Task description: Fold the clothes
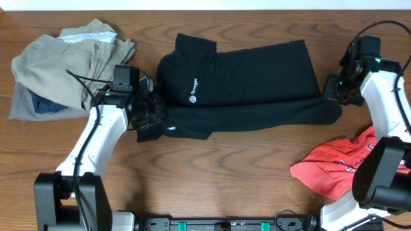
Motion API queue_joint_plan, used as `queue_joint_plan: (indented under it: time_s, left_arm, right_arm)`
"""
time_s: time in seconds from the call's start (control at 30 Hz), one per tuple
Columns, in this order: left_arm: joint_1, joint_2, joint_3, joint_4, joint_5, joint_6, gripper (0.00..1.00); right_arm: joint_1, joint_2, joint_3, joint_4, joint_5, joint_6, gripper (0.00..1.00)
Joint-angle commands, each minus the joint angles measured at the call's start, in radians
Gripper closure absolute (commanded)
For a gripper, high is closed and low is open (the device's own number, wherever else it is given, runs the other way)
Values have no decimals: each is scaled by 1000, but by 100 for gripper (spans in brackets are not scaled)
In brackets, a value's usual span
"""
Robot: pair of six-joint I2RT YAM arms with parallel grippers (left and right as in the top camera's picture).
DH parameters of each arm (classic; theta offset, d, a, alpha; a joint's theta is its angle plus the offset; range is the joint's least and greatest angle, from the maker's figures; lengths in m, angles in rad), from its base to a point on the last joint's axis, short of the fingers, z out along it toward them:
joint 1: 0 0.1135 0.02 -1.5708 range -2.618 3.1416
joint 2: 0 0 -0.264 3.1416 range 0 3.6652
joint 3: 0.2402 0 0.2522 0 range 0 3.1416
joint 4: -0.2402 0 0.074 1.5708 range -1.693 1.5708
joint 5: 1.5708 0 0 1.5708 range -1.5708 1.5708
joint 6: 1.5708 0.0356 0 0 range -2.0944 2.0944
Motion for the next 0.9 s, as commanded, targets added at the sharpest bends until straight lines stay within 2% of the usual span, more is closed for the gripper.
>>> queue_joint_plan:
  time_s: [0.0,0.17,0.43,0.5,0.53,0.57,0.63,0.7,0.8,0.87]
  left_arm:
    - [5,15,9,49,-27,-52,94]
    - [5,15,8,90,-102,-126,94]
    - [5,19,8,143,-107,-134,93]
    - [5,25,8,146,-120,-134,90]
    - [5,27,8,144,-135,-134,83]
    - [5,29,8,140,-146,-134,72]
    - [5,33,8,121,-151,-134,62]
    - [5,34,8,88,-151,-133,60]
    - [5,34,8,34,-153,-111,60]
    - [5,34,8,-23,-186,-106,60]
  right_arm:
    - [24,-15,-1,31,9,-50,99]
    - [32,-15,-1,98,8,-66,99]
    - [51,-4,-1,171,8,-80,98]
    - [58,13,-1,180,7,-80,87]
    - [60,25,-1,182,7,-80,80]
    - [62,37,-1,182,8,-80,69]
    - [64,66,-1,172,8,-80,52]
    - [64,95,-1,142,8,-79,53]
    - [64,134,-1,93,8,-79,64]
    - [64,154,-1,58,8,-79,67]
